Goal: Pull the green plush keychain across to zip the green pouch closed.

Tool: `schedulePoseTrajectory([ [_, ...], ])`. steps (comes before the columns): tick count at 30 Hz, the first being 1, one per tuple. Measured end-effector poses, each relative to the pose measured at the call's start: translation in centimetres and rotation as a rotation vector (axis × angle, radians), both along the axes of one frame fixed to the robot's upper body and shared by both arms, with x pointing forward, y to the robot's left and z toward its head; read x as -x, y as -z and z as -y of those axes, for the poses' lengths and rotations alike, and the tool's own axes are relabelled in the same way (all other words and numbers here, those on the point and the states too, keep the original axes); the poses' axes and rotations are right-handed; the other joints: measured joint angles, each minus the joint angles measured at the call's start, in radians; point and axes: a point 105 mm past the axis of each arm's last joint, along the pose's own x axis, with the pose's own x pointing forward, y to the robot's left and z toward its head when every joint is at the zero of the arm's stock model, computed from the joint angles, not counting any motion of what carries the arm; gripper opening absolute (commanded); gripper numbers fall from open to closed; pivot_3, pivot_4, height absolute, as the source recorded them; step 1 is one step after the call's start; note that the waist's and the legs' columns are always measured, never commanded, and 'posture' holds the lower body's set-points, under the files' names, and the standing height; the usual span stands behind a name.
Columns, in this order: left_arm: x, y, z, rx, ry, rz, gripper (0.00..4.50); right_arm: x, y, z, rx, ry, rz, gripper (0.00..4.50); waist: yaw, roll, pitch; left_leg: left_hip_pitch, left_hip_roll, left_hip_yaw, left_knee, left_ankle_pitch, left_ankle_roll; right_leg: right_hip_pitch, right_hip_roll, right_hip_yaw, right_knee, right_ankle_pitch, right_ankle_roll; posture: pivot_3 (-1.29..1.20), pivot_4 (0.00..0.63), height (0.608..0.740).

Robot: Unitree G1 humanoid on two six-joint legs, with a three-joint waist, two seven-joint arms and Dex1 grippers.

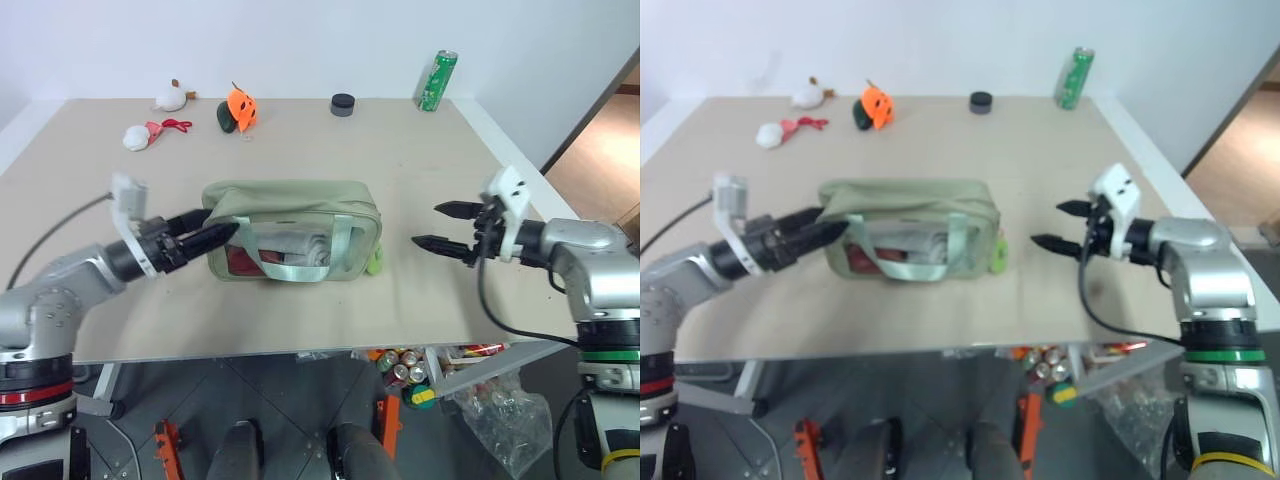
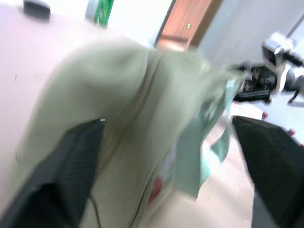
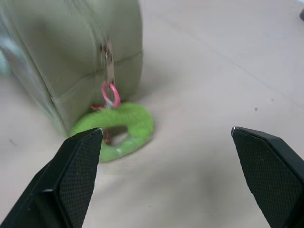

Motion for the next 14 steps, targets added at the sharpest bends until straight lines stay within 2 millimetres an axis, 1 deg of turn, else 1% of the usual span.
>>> schedulePoseTrajectory([
  [1,0.3,-0.4,-0.8,-0.004,-0.02,0.014,4.46,0.5,-0.3,0.6,-0.014,0.001,-0.012,4.5,0.0,0.0,0.0,0.0,0.0,0.0,-0.001,0.0,0.0,0.0,0.0,0.0,0.0,0.0,0.001,0.0,0.15,0.74],
  [2,0.9,-0.8,-2.2,-0.016,-0.052,0.024,4.46,1.4,-0.7,1.4,-0.036,-0.005,-0.031,4.5,-0.001,0.0,0.0,0.001,0.0,0.001,-0.003,-0.001,0.0,-0.001,0.0,0.001,0.0,-0.001,0.002,0.0,0.15,0.74],
  [3,1.2,-0.8,-3.5,-0.027,-0.093,0.021,4.46,2.0,-0.9,2.0,-0.047,0.002,-0.043,4.5,-0.002,0.0,0.0,0.002,0.0,0.002,-0.003,-0.002,0.0,-0.001,0.0,0.001,0.0,-0.002,0.001,0.0,0.15,0.74],
  [4,1.6,-0.5,-4.7,-0.044,-0.132,0.015,4.46,2.5,-1.0,2.7,-0.06,0.011,-0.053,4.5,-0.003,0.0,0.0,0.002,0.0,0.002,-0.005,-0.002,0.0,-0.001,0.0,0.001,0.0,-0.003,0.0,0.0,0.15,0.74],
  [6,1.8,0.6,-6.5,-0.079,-0.202,-0.021,4.46,3.0,-1.1,3.3,-0.078,0.029,-0.065,4.5,-0.003,0.0,0.0,0.002,0.0,0.002,-0.006,-0.002,0.0,-0.002,0.0,0.001,0.0,-0.004,0.0,0.0,0.15,0.74],
  [7,1.9,1.1,-7.0,-0.084,-0.219,-0.039,4.46,3.0,-1.2,3.4,-0.092,0.034,-0.065,4.5,-0.003,0.0,0.0,0.002,0.001,0.002,-0.006,-0.002,0.0,-0.003,0.0,0.001,0.0,-0.005,-0.004,0.0,0.15,0.74],
  [10,2.1,2.6,-8.8,-0.068,-0.271,-0.089,4.46,3.5,-1.7,3.4,-0.125,0.042,-0.053,4.5,-0.003,0.0,0.0,0.001,0.002,0.003,-0.005,-0.002,-0.001,-0.003,0.0,0.0,0.0,-0.005,-0.005,0.0,0.15,0.74],
  [12,2.3,3.3,-9.8,-0.061,-0.305,-0.113,4.46,4.0,-1.4,3.1,-0.124,0.037,-0.06,4.5,-0.003,0.0,0.0,0.001,0.002,0.003,-0.005,-0.002,-0.001,-0.003,0.0,0.0,0.0,-0.005,-0.005,0.0,0.15,0.74],
  [14,2.6,3.9,-10.2,-0.059,-0.31,-0.13,4.46,4.2,-0.9,2.8,-0.124,0.039,-0.073,4.5,-0.003,0.0,0.0,0.001,0.002,0.004,-0.005,-0.002,-0.001,-0.003,-0.001,0.001,0.0,-0.005,-0.005,0.0,0.15,0.74],
])
